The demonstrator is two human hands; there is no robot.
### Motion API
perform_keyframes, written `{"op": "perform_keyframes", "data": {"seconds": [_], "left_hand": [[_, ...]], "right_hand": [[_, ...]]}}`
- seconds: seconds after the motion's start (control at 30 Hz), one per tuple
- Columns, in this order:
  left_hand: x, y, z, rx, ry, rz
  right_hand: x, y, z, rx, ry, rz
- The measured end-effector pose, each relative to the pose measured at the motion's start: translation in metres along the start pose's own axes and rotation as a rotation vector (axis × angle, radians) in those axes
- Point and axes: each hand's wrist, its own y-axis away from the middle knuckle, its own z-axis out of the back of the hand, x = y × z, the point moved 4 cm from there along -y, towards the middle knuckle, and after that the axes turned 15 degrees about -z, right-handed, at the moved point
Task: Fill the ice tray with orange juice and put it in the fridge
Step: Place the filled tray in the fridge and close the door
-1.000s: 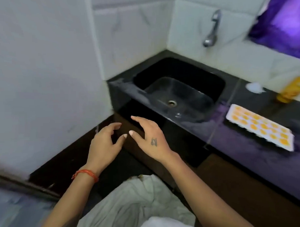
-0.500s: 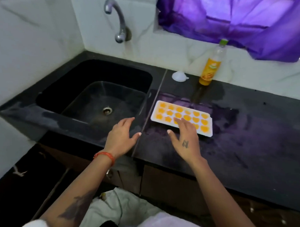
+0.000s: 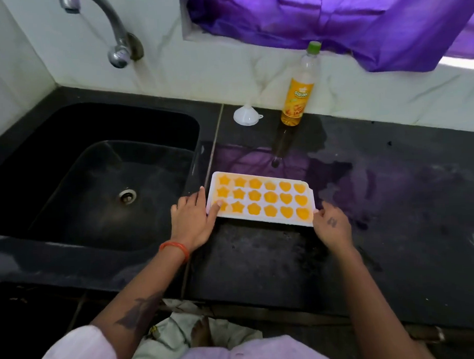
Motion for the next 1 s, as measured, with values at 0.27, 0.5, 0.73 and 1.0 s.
{"op": "perform_keyframes", "data": {"seconds": [0.27,0.5,0.73,1.0], "left_hand": [[0.02,-0.03,-0.004,-0.048,0.689,0.144],[0.028,-0.033,-0.009,-0.056,0.805,0.184],[0.045,-0.005,0.008,-0.167,0.779,0.28],[0.07,0.07,0.037,-0.426,0.767,0.462]], "right_hand": [[0.0,-0.009,-0.006,0.129,-0.353,-0.158],[0.004,-0.009,-0.01,0.128,-0.428,-0.122],[0.027,0.001,-0.018,0.19,-0.387,0.039],[0.078,0.028,-0.03,0.343,-0.329,0.268]]}}
